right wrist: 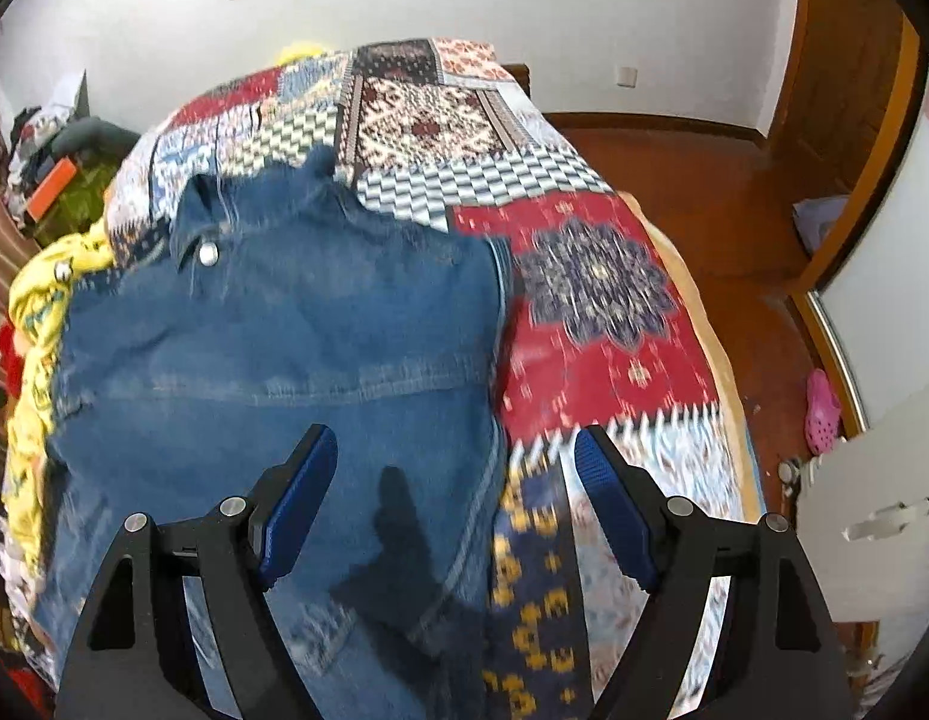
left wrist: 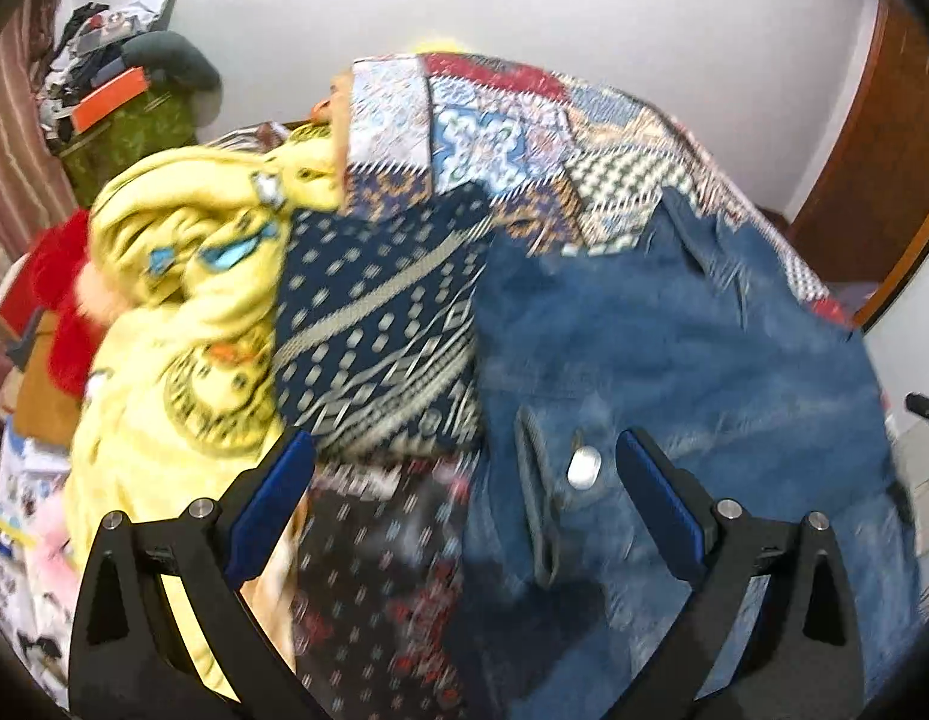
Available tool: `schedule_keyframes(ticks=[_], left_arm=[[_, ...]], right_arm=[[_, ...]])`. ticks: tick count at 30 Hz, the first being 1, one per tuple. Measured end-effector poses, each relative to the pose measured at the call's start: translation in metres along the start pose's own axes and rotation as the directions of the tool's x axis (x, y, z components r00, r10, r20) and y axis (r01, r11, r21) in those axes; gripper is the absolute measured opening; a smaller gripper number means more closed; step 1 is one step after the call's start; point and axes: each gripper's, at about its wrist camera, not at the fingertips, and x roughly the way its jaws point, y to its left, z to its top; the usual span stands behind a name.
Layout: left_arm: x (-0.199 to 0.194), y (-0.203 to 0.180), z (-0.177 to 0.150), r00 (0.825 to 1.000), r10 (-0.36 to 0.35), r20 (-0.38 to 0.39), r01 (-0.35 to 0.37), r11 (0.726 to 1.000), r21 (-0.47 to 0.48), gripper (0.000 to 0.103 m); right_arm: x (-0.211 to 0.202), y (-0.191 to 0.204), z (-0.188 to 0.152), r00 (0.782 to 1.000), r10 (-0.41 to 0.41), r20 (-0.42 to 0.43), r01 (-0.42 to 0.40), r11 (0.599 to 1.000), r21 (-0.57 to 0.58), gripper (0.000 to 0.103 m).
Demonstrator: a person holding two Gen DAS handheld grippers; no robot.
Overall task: Fold large clothes
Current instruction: 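Grasp the jacket edge with the right tool while the left tool grasps the other edge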
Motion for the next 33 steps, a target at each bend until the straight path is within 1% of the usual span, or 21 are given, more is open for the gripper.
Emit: schedule_keyframes(ticks=[2, 5, 8, 9, 11, 13, 14, 15, 16, 17, 18, 19, 20, 21, 22, 26, 31, 33], left_arm=[[0.016, -0.004, 0.015, 1.000, -0.018, 0.000, 0.018, 1.000, 0.002, 0.101], [0.040, -0.007, 0.029, 0.999, -0.043, -0.014, 0.043, 0.999, -0.013, 0.101], [0.073, -0.006, 0.040, 0.995, -0.078, -0.054, 0.076, 0.997, -0.028, 0.091], [0.082, -0.005, 0.042, 0.994, -0.088, -0.069, 0.086, 0.996, -0.034, 0.085], [0.101, -0.001, 0.046, 0.988, -0.119, -0.101, 0.113, 0.992, -0.061, 0.081], [0.120, 0.003, 0.049, 0.979, -0.161, -0.127, 0.149, 0.984, -0.102, 0.074], [0.128, 0.006, 0.051, 0.972, -0.190, -0.137, 0.173, 0.976, -0.129, 0.071], [0.133, 0.007, 0.051, 0.966, -0.217, -0.143, 0.196, 0.969, -0.149, 0.064], [0.138, 0.009, 0.052, 0.958, -0.244, -0.149, 0.218, 0.961, -0.170, 0.052], [0.145, 0.010, 0.053, 0.952, -0.264, -0.154, 0.233, 0.953, -0.194, 0.047], [0.147, 0.012, 0.054, 0.952, -0.266, -0.152, 0.233, 0.950, -0.206, 0.034], [0.148, 0.012, 0.055, 0.951, -0.270, -0.149, 0.236, 0.948, -0.213, 0.020], [0.148, 0.013, 0.056, 0.950, -0.280, -0.141, 0.246, 0.944, -0.218, 0.018], [0.146, 0.014, 0.057, 0.950, -0.283, -0.129, 0.251, 0.942, -0.221, 0.013], [0.142, 0.013, 0.058, 0.952, -0.284, -0.111, 0.255, 0.942, -0.217, 0.011], [0.115, 0.008, 0.069, 0.971, -0.233, -0.048, 0.221, 0.959, -0.176, 0.008], [0.076, 0.011, 0.090, 0.979, -0.200, 0.045, 0.204, 0.967, -0.155, 0.008], [0.069, 0.013, 0.098, 0.980, -0.189, 0.063, 0.196, 0.968, -0.157, 0.008]], right_arm=[[0.005, 0.001, 0.008, 1.000, 0.016, 0.006, -0.016, 1.000, 0.002, 0.079], [0.019, 0.002, 0.020, 0.999, 0.032, -0.003, -0.032, 0.999, 0.005, 0.079], [0.041, -0.003, 0.031, 0.999, 0.039, -0.036, -0.038, 0.999, 0.025, 0.079], [0.051, -0.007, 0.035, 0.998, 0.039, -0.051, -0.037, 0.999, 0.039, 0.079], [0.063, -0.014, 0.041, 0.997, 0.045, -0.069, -0.041, 0.997, 0.060, 0.075], [0.077, -0.020, 0.047, 0.994, 0.061, -0.089, -0.053, 0.995, 0.084, 0.057], [0.083, -0.023, 0.050, 0.993, 0.067, -0.100, -0.058, 0.994, 0.093, 0.055], [0.089, -0.024, 0.052, 0.991, 0.072, -0.109, -0.061, 0.993, 0.102, 0.048], [0.093, -0.026, 0.053, 0.990, 0.082, -0.115, -0.069, 0.992, 0.110, 0.037], [0.097, -0.027, 0.055, 0.988, 0.092, -0.121, -0.078, 0.990, 0.116, 0.032], [0.101, -0.026, 0.056, 0.988, 0.090, -0.125, -0.075, 0.990, 0.121, 0.026], [0.103, -0.026, 0.059, 0.989, 0.084, -0.118, -0.070, 0.990, 0.120, 0.020], [0.103, -0.025, 0.061, 0.990, 0.085, -0.114, -0.072, 0.990, 0.118, 0.019], [0.103, -0.024, 0.063, 0.990, 0.091, -0.108, -0.078, 0.990, 0.120, 0.016], [0.103, -0.023, 0.066, 0.990, 0.095, -0.101, -0.083, 0.990, 0.117, 0.013], [0.087, -0.009, 0.081, 0.997, 0.064, -0.041, -0.062, 0.997, 0.049, 0.011], [0.067, 0.009, 0.113, 0.996, 0.077, 0.046, -0.076, 0.997, -0.014, 0.010], [0.063, 0.016, 0.123, 0.994, 0.081, 0.080, -0.078, 0.996, -0.036, 0.010]])
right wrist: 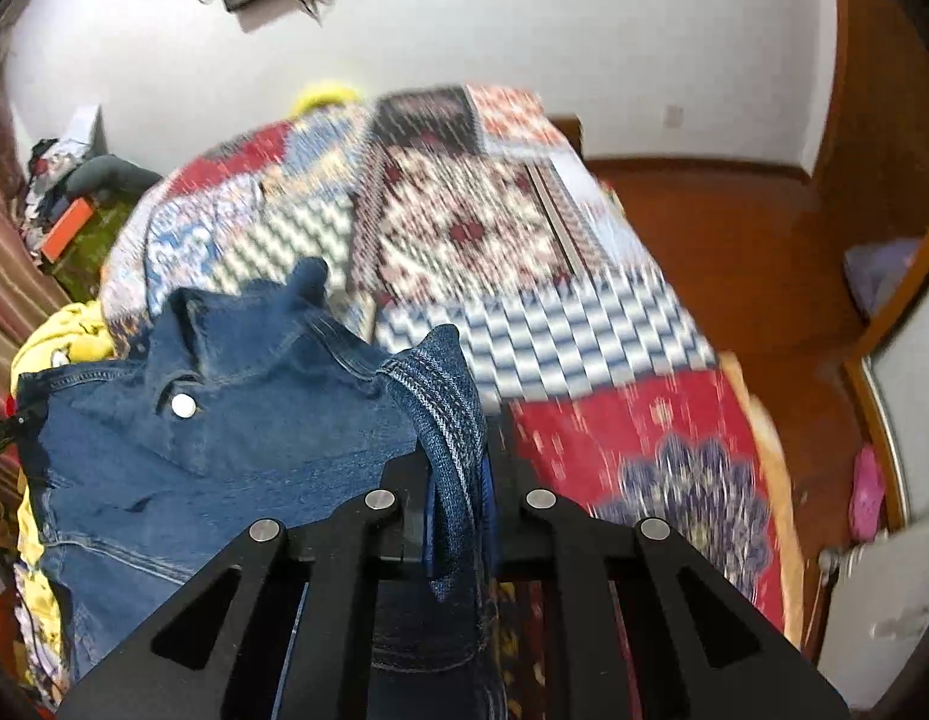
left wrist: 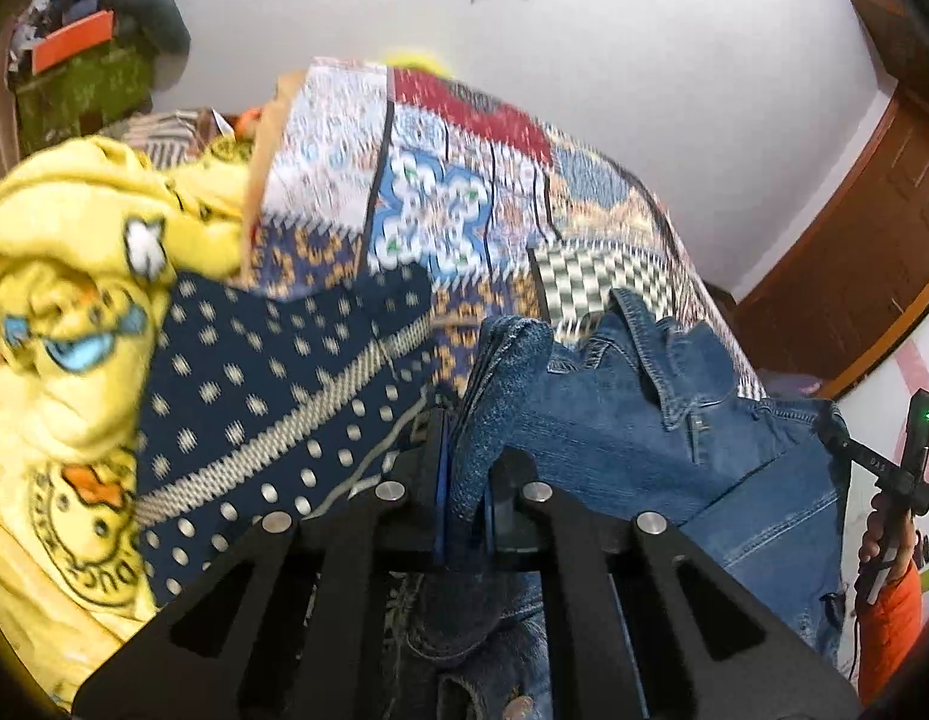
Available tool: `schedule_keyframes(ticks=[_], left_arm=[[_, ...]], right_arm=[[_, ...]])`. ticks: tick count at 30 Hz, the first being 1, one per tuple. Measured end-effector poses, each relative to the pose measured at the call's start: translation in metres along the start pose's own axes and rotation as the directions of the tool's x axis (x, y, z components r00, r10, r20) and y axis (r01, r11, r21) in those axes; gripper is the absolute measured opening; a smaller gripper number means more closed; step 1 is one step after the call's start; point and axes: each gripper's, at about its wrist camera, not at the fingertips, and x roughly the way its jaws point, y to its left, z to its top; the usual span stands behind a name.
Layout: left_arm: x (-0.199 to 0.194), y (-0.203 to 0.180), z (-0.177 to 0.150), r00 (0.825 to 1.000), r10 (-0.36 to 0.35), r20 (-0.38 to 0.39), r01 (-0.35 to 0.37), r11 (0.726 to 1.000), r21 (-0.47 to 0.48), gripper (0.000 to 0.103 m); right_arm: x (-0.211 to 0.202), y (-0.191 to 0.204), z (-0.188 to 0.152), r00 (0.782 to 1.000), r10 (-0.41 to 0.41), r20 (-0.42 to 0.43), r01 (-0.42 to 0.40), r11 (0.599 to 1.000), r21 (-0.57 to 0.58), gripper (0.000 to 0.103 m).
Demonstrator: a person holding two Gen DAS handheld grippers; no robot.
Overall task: Fold large clothes
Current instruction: 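Grasp the jacket edge with the right tool while the left tool grasps the other edge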
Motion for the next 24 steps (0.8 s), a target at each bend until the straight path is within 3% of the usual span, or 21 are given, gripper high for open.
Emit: schedule_keyframes(ticks=[4, 11, 14, 24], left_arm=[[0.016, 0.001, 0.009, 0.996, 0.090, -0.022, -0.089, 0.995, 0.041, 0.008], [0.073, 0.033, -0.008, 0.978, 0.164, -0.132, -0.167, 0.986, -0.013, 0.012], [0.093, 0.043, -0.019, 0.967, 0.178, -0.183, -0.184, 0.983, -0.018, 0.020], [0.063, 0.012, -0.028, 0.948, 0.280, -0.153, -0.254, 0.953, 0.167, 0.025]], right_arm=[[0.014, 0.011, 0.017, 1.000, -0.012, 0.027, 0.013, 0.999, -0.031, 0.010], [0.064, 0.006, 0.005, 0.996, -0.060, -0.059, 0.058, 0.997, -0.043, 0.010], [0.077, -0.001, -0.006, 0.995, -0.049, -0.083, 0.045, 0.998, -0.051, 0.012], [0.059, -0.004, -0.014, 0.994, -0.066, -0.093, 0.063, 0.997, -0.038, 0.028]])
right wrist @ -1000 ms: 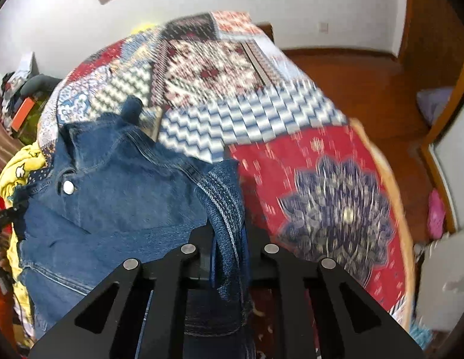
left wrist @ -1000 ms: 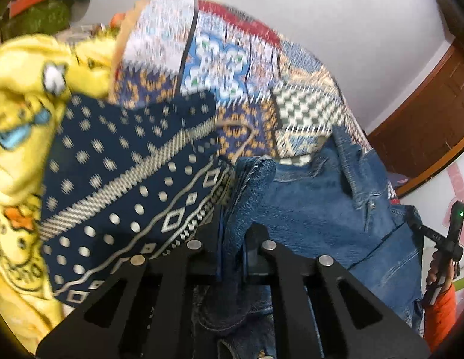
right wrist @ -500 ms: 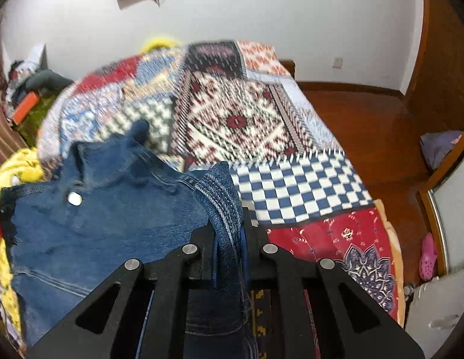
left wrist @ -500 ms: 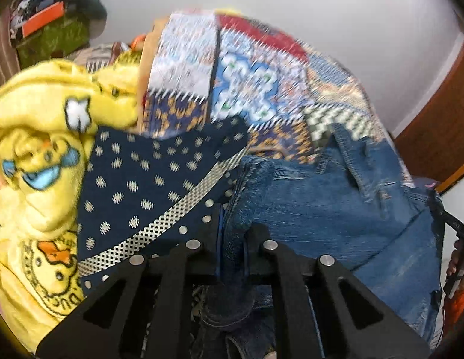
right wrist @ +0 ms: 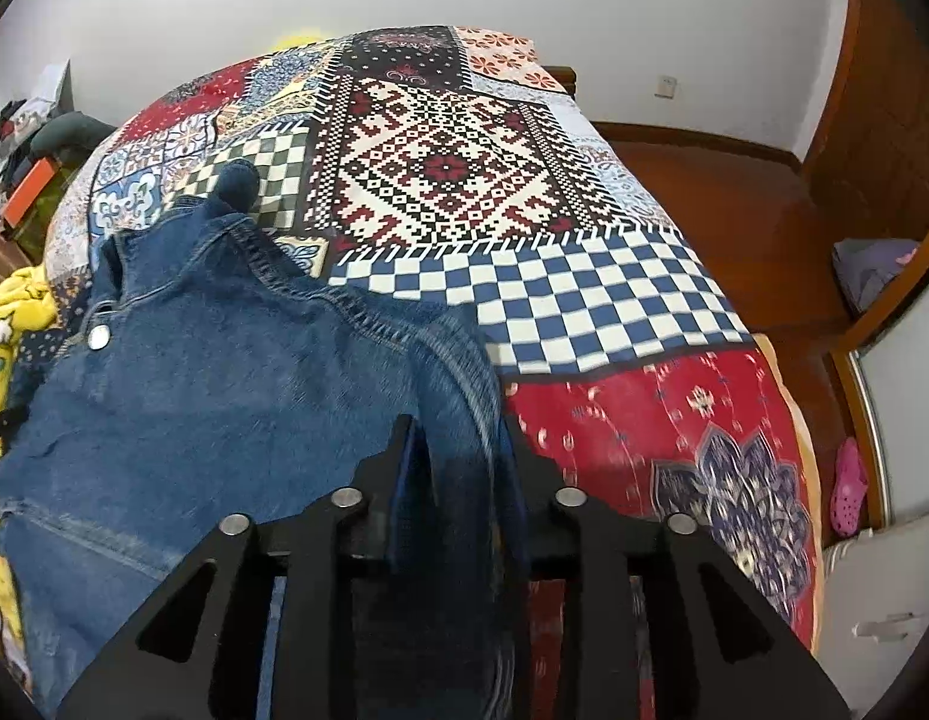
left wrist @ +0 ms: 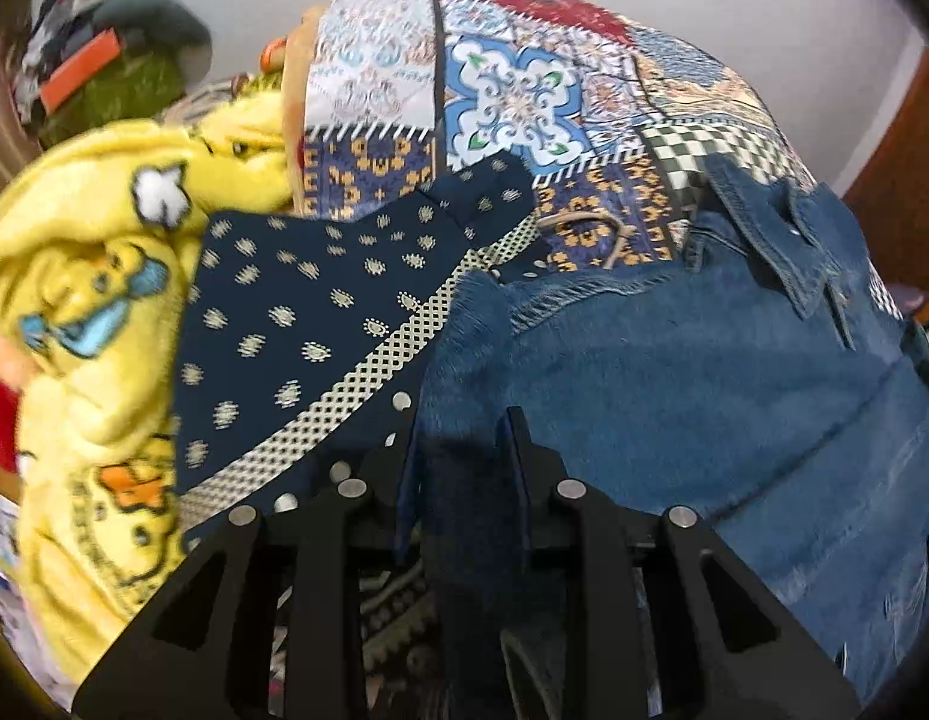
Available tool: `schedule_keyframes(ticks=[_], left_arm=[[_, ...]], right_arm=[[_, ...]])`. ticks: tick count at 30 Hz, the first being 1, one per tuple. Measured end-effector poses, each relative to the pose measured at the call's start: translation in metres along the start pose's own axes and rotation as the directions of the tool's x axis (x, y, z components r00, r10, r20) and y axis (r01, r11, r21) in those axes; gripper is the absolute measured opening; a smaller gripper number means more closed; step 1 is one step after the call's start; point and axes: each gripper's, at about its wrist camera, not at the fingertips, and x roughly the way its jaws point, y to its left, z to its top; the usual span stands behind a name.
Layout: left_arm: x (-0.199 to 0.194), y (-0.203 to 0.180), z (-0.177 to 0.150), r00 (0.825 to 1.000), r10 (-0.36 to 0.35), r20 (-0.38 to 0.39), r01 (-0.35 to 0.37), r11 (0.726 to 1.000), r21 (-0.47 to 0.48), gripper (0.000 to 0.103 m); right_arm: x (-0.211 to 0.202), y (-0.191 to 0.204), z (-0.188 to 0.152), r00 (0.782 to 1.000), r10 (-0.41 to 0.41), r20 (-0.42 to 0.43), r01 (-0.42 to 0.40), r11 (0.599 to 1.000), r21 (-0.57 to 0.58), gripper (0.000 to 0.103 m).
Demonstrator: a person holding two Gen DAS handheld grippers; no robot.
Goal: Fold large clothes
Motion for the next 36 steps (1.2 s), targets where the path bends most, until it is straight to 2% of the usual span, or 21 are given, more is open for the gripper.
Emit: schedule_keyframes(ticks=[8, 10, 12, 14, 16, 20, 22, 23, 28, 33, 36], left_arm=[[-0.077, -0.023, -0.015, 0.995, -0.046, 0.086, 0.040, 0.997, 0.065, 0.030], [-0.100, -0.030, -0.022, 0.991, -0.058, 0.117, 0.049, 0.995, 0.083, 0.041], [-0.123, -0.037, -0.031, 0.986, -0.061, 0.156, 0.045, 0.994, 0.101, 0.047], [-0.141, -0.044, -0.039, 0.982, -0.068, 0.176, 0.045, 0.991, 0.129, 0.049], [-0.159, -0.049, -0.050, 0.979, -0.079, 0.189, 0.052, 0.988, 0.144, 0.060], [-0.191, -0.054, -0.077, 0.970, -0.089, 0.228, 0.055, 0.987, 0.149, 0.072], [-0.199, -0.054, -0.089, 0.970, -0.080, 0.232, 0.046, 0.988, 0.148, 0.086], [-0.204, -0.054, -0.098, 0.969, -0.078, 0.236, 0.043, 0.988, 0.150, 0.088], [-0.212, -0.045, -0.134, 0.973, -0.091, 0.210, 0.061, 0.987, 0.146, 0.088], [-0.200, -0.028, -0.174, 0.983, -0.122, 0.133, 0.111, 0.990, 0.088, 0.088], [-0.186, -0.017, -0.195, 0.991, -0.105, 0.080, 0.102, 0.994, 0.050, 0.088]], right_arm=[[-0.071, 0.016, -0.010, 0.997, 0.016, 0.076, -0.013, 0.999, -0.039, 0.044], [-0.093, 0.023, -0.014, 0.994, 0.024, 0.108, -0.018, 0.998, -0.054, 0.055], [-0.117, 0.031, -0.020, 0.989, 0.022, 0.146, -0.010, 0.997, -0.078, 0.064], [-0.135, 0.039, -0.028, 0.985, 0.023, 0.170, -0.006, 0.995, -0.101, 0.073], [-0.155, 0.048, -0.038, 0.981, 0.030, 0.194, -0.005, 0.992, -0.125, 0.084], [-0.182, 0.061, -0.061, 0.977, 0.040, 0.212, -0.005, 0.987, -0.162, 0.088], [-0.188, 0.065, -0.071, 0.978, 0.044, 0.203, -0.006, 0.983, -0.182, 0.090], [-0.191, 0.067, -0.077, 0.979, 0.045, 0.200, -0.005, 0.981, -0.193, 0.091], [-0.199, 0.069, -0.112, 0.985, 0.038, 0.169, 0.001, 0.974, -0.225, 0.093], [-0.191, 0.057, -0.149, 0.994, 0.023, 0.104, -0.001, 0.979, -0.204, 0.093], [-0.184, 0.045, -0.168, 0.999, 0.025, 0.043, -0.017, 0.986, -0.166, 0.093]])
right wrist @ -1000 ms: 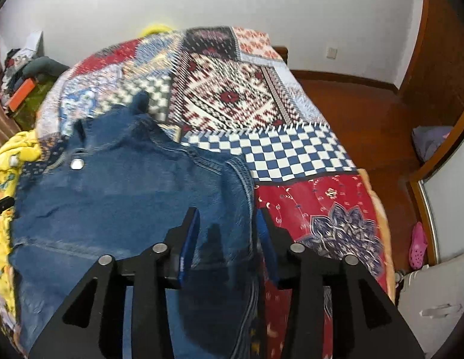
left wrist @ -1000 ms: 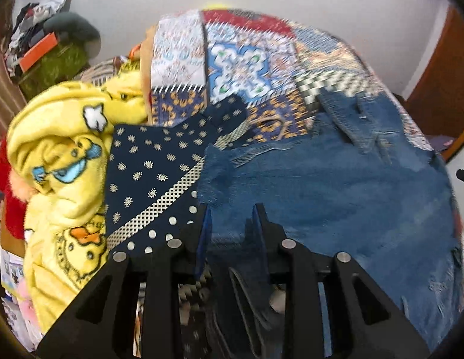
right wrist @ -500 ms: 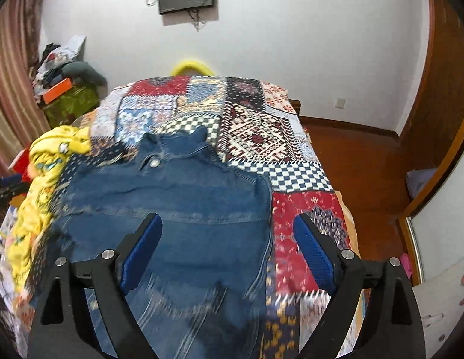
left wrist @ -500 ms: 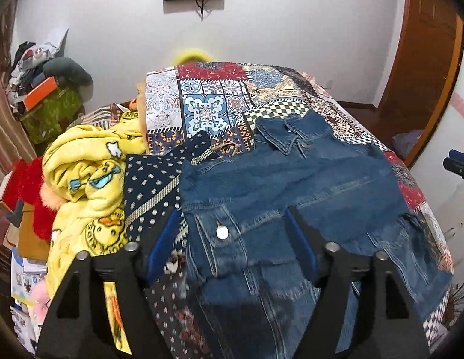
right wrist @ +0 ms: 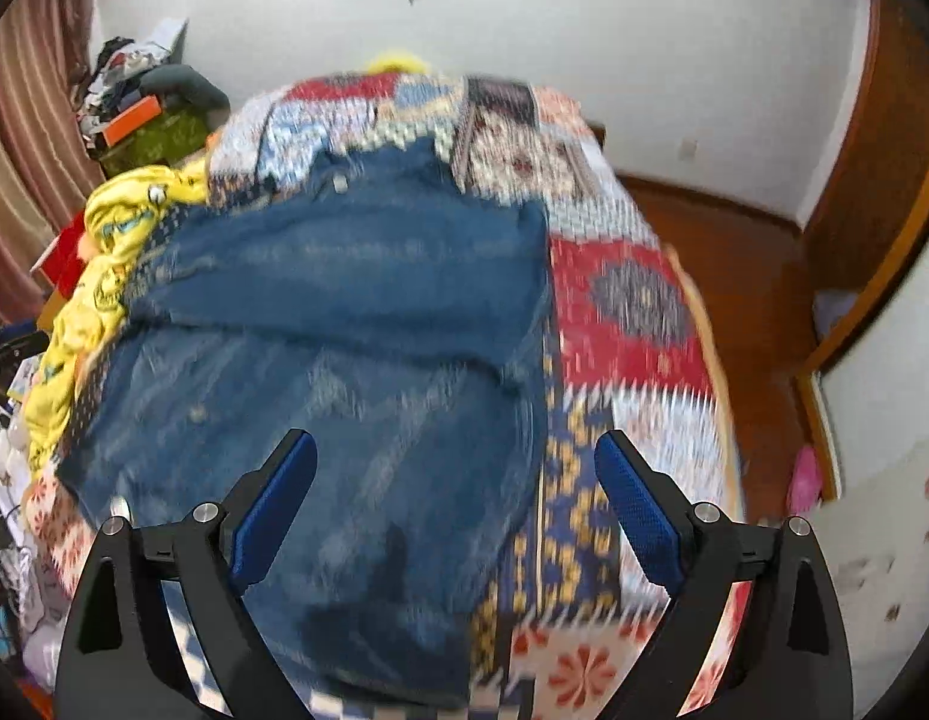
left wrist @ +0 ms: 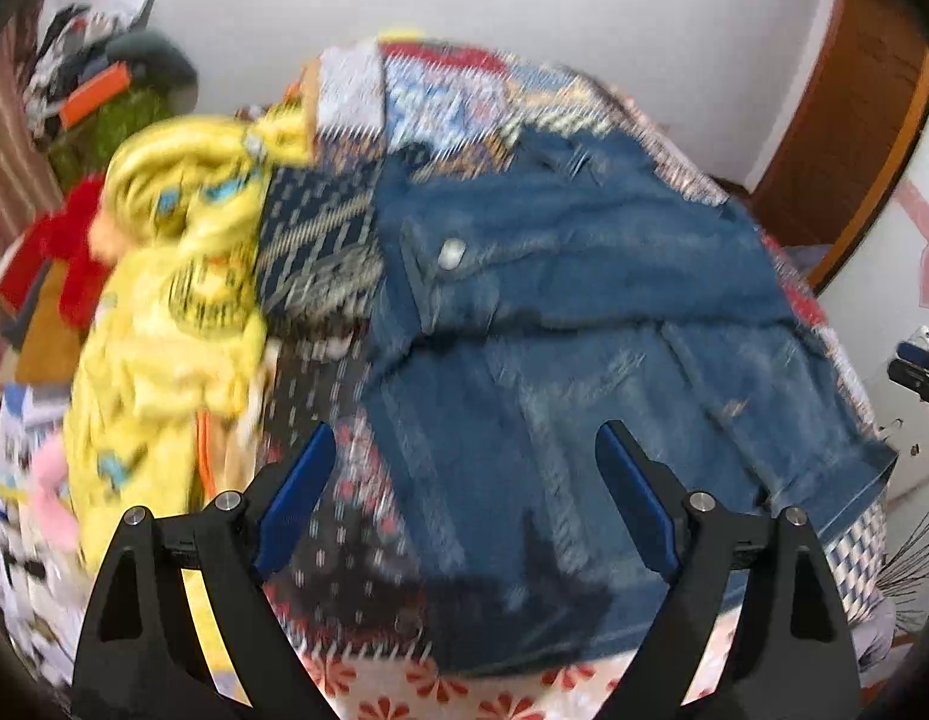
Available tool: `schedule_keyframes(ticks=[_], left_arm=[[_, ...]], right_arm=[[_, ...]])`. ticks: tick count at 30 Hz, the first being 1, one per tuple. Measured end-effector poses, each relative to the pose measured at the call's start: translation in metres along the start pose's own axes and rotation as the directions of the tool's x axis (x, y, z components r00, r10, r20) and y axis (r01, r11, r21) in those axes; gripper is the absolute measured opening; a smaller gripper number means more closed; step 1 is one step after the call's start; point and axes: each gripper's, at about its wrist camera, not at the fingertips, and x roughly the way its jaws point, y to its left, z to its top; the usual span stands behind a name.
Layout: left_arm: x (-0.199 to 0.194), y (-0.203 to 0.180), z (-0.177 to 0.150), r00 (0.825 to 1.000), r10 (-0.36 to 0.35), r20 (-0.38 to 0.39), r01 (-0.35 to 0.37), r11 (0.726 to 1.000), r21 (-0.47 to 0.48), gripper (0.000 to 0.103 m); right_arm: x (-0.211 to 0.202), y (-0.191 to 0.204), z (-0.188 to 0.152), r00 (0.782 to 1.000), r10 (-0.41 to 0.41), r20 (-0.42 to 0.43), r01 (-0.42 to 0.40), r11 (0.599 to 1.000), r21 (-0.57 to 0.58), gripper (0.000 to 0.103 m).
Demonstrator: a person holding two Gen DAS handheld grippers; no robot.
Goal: Fold large clothes
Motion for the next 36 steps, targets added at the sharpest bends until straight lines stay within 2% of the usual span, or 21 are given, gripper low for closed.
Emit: schedule_keyframes(ticks=[5, 10, 15, 17, 19, 20, 22, 23, 24, 25, 26, 28, 32, 36], left_arm=[[0.023, 0.018, -0.036, 0.994, -0.013, -0.106, 0.005, 0.997, -0.079, 0.088], [0.041, 0.033, -0.064, 0.978, -0.103, -0.184, 0.065, 0.977, -0.202, 0.088], [0.058, 0.036, -0.084, 0.940, -0.258, -0.221, 0.178, 0.929, -0.326, 0.085], [0.064, 0.032, -0.088, 0.920, -0.324, -0.219, 0.234, 0.905, -0.356, 0.078], [0.066, 0.027, -0.090, 0.913, -0.351, -0.208, 0.260, 0.893, -0.368, 0.070], [0.066, 0.025, -0.091, 0.916, -0.346, -0.203, 0.257, 0.894, -0.366, 0.069], [0.065, 0.022, -0.091, 0.916, -0.350, -0.194, 0.265, 0.894, -0.362, 0.056], [0.064, 0.020, -0.091, 0.918, -0.348, -0.193, 0.263, 0.895, -0.359, 0.053], [0.061, 0.017, -0.089, 0.921, -0.342, -0.187, 0.262, 0.899, -0.351, 0.046], [0.058, 0.016, -0.088, 0.923, -0.340, -0.178, 0.266, 0.902, -0.341, 0.033], [0.054, 0.014, -0.086, 0.929, -0.328, -0.174, 0.259, 0.908, -0.330, 0.024], [0.049, 0.016, -0.077, 0.930, -0.330, -0.161, 0.268, 0.910, -0.316, 0.018], [0.027, 0.010, -0.054, 0.945, -0.313, -0.097, 0.281, 0.925, -0.256, 0.013], [0.004, 0.007, -0.021, 0.946, -0.325, 0.003, 0.317, 0.921, -0.227, 0.012]], right_arm=[[0.015, -0.016, -0.030, 0.994, 0.042, -0.096, -0.031, 0.993, 0.112, 0.093], [0.031, -0.030, -0.054, 0.974, 0.176, -0.145, -0.130, 0.952, 0.279, 0.092], [0.038, -0.026, -0.059, 0.964, 0.229, -0.138, -0.181, 0.938, 0.295, 0.092], [0.043, -0.027, -0.058, 0.954, 0.266, -0.137, -0.215, 0.928, 0.304, 0.086], [0.048, -0.024, -0.054, 0.950, 0.281, -0.138, -0.231, 0.926, 0.297, 0.077], [0.050, -0.024, -0.054, 0.947, 0.290, -0.137, -0.240, 0.924, 0.297, 0.073], [0.053, -0.021, -0.052, 0.940, 0.313, -0.137, -0.262, 0.918, 0.299, 0.057], [0.054, -0.019, -0.053, 0.938, 0.315, -0.142, -0.264, 0.918, 0.295, 0.053], [0.053, -0.018, -0.053, 0.939, 0.313, -0.146, -0.262, 0.921, 0.287, 0.043], [0.053, -0.017, -0.052, 0.937, 0.317, -0.147, -0.268, 0.921, 0.282, 0.034], [0.053, -0.017, -0.052, 0.936, 0.319, -0.149, -0.270, 0.922, 0.278, 0.031], [0.050, -0.016, -0.050, 0.936, 0.320, -0.149, -0.274, 0.926, 0.261, 0.018], [0.040, -0.010, -0.042, 0.949, 0.292, -0.120, -0.266, 0.945, 0.192, 0.014], [0.022, -0.005, -0.019, 0.958, 0.286, -0.032, -0.279, 0.949, 0.145, 0.013]])
